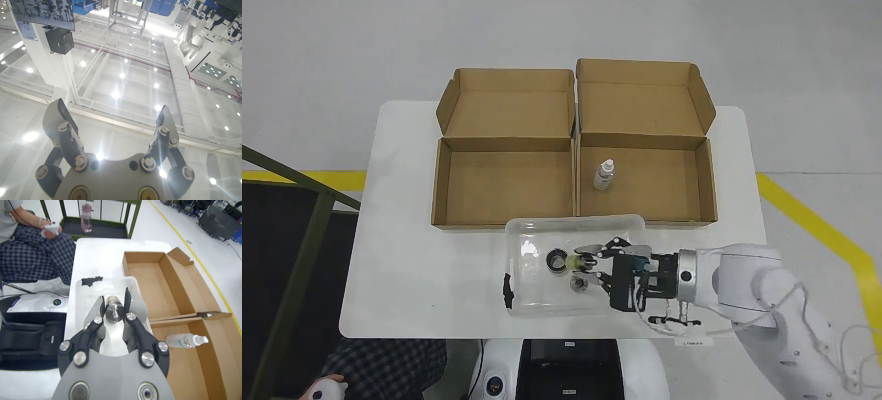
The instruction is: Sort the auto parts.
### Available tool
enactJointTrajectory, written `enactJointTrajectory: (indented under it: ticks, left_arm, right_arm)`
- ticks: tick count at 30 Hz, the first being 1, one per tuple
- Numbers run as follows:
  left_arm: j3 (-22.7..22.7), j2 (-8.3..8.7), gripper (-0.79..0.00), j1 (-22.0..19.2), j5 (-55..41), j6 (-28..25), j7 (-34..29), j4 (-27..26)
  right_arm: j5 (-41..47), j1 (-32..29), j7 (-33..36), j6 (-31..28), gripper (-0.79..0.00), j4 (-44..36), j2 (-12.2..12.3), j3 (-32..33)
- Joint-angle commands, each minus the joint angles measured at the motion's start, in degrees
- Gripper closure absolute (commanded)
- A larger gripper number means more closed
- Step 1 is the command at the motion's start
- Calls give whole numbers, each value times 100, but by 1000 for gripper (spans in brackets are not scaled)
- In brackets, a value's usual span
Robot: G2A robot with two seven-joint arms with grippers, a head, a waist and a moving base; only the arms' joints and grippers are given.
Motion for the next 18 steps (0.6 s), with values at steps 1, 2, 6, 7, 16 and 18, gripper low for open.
enactJointTrajectory:
  ticks: [1, 2, 6, 7, 16, 18]
  left_arm:
    - [0, 0, -785, 0, 0, 0, 0, 0]
    - [0, 0, -785, 0, 0, 0, 0, 0]
    - [0, 0, -785, 0, 0, 0, 0, 0]
    - [0, 0, -785, 0, 0, 0, 0, 0]
    - [0, 0, -785, 0, 0, 0, 0, 0]
    - [0, 0, -785, 0, 0, 0, 0, 0]
  right_arm:
    - [-5, -25, -298, 8, 0, -39, 3, 114]
    - [-1, -40, -460, 20, 0, -60, 3, 166]
    - [55, -56, -1044, 114, 0, -54, -5, 352]
    - [83, -55, -1149, 146, 0, -38, -7, 383]
    - [678, 72, -1675, 395, 0, 267, -24, 666]
    - [828, 94, -1741, 412, 0, 336, -25, 720]
